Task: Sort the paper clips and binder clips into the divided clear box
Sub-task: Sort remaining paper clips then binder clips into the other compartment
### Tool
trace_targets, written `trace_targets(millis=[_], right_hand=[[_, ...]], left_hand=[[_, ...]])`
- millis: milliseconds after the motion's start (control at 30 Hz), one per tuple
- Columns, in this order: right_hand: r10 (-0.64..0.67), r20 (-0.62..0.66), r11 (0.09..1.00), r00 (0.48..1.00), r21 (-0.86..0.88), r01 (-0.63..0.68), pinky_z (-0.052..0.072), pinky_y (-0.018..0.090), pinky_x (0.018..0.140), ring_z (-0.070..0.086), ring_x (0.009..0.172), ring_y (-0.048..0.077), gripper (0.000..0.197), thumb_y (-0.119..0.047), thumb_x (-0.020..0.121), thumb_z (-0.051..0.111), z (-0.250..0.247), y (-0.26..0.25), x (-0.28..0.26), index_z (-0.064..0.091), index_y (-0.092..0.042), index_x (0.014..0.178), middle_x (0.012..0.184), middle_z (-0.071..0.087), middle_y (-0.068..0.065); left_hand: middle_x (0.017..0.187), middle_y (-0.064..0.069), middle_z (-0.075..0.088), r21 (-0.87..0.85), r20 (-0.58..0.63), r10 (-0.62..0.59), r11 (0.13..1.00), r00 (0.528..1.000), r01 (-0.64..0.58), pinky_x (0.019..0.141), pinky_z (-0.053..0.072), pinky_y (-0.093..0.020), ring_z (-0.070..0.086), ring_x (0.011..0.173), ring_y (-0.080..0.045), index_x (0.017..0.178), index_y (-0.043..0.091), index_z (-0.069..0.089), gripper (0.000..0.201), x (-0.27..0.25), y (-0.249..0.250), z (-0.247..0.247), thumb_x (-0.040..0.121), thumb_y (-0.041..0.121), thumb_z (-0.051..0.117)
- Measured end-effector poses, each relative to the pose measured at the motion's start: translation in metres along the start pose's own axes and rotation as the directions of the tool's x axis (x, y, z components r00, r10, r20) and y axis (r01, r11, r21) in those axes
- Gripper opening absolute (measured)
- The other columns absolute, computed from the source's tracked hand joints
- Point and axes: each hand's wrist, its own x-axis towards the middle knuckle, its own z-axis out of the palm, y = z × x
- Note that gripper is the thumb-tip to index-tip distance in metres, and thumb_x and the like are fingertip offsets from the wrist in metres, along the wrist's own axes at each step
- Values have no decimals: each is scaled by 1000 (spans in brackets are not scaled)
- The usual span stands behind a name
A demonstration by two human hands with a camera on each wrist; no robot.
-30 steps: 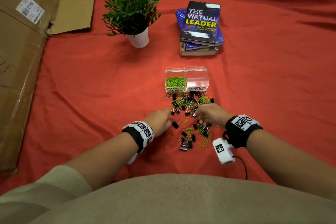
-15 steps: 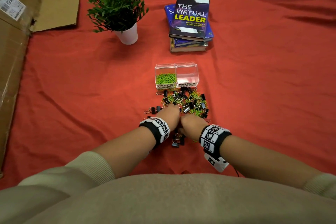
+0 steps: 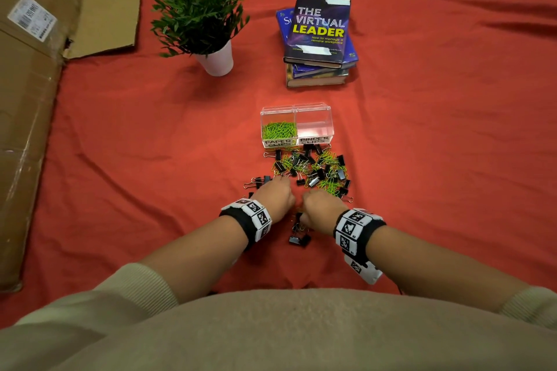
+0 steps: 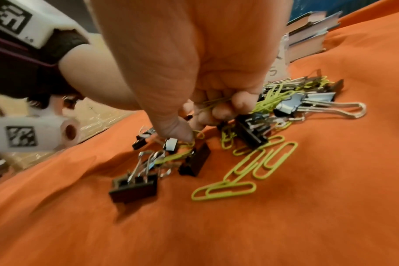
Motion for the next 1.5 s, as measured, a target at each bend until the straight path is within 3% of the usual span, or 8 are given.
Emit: trace_targets(millis=[200,467,633,700,800,967,1167,1500], right_hand=[[144,40,800,989,583,-141,41,24,47,49,49,11,14,-15,76,67,-31,28,-5,56,-15,67,65,60,3],[115,137,412,984,895,-173,40,18,45,53,57,13,25,4,84,53,-53,58,-13,67,-10,99,73,66,8],[111,226,253,968,936,-247,39,25,47,50,54,19,27,7,83,36,-45,59,-17,61,-1,77,65,50,9],[131,242,292,961,917,-271,39,28,48,51,52,19,24,-3,88,44,-42,59,-20,57,-5,68,62,51,9],[186,154,618,970,749,-238,41,24,50,52,53,17,28,-21,86,59,-36,62,-19,52,-15,60,58,55,4],[113,-53,959,992,266,-95,45,28,64,61,77,19,15,-28,83,63,-22,51,-18,59,-13,83,84,67,3],[100,-102,983,990,-143,-114,49,39,76,60,102,31,28,-27,92,50,-7,25,-14,52,-6,109,111,61,12],[129,25,982,991,-139,-125,48,37,77,60,103,31,23,-15,91,50,-9,8,-12,53,-3,111,112,61,12]], left_hand=[[77,0,55,-341,-31,-89,937,996,73,67,42,-32,52,71,-20,89,16,49,4,-7,-10,-11,89,12,50],[70,-2,56,-505,141,-81,851,987,142,63,45,-32,53,65,-19,81,19,59,30,-7,4,-10,96,14,33],[66,3,49,-448,80,-63,889,995,93,58,37,-28,45,60,-14,74,17,49,22,-9,20,0,93,28,51],[73,3,54,-295,110,2,955,994,31,59,39,-29,51,66,-15,81,17,50,15,-10,23,4,88,27,59],[93,-2,63,-13,160,87,996,983,-86,68,45,-31,61,86,-24,98,16,52,22,-14,23,7,84,30,63],[112,-9,62,137,171,99,983,980,-123,83,51,-39,60,103,-31,112,11,50,31,-18,23,9,88,30,59],[107,-15,61,238,174,48,967,984,-89,77,51,-40,61,99,-35,104,8,52,19,-21,22,7,87,19,52],[116,-16,60,269,148,2,962,989,-42,81,47,-39,59,106,-36,112,5,52,25,-27,26,8,90,17,54]])
